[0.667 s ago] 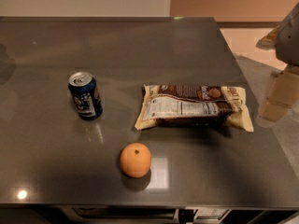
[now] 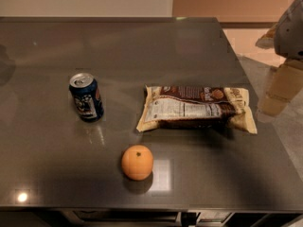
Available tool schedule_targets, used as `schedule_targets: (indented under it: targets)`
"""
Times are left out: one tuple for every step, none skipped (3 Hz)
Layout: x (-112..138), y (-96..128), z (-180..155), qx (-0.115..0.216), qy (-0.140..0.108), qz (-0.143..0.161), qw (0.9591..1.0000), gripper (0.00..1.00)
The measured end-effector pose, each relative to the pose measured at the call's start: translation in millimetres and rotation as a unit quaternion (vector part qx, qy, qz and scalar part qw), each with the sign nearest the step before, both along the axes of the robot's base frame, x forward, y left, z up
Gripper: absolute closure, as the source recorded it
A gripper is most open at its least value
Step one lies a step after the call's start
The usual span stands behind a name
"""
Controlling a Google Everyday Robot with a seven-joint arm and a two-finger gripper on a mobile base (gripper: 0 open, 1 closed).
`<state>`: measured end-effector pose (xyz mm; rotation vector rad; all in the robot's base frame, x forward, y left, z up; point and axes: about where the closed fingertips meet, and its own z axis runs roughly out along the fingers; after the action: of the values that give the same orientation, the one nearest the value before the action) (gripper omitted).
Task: Pick brown chip bag
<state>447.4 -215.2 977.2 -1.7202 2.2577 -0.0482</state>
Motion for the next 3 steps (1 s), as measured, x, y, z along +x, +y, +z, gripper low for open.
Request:
schedule_targets:
  targets:
    - [22,2,-5,0.004,0.018,-0.022,0.9996,0.00]
    - [43,3,-12,0.009,0.032,-0.051,0.9982,0.00]
    - [56,9,-23,0.006,0.041,-0.073,0.9965,0.00]
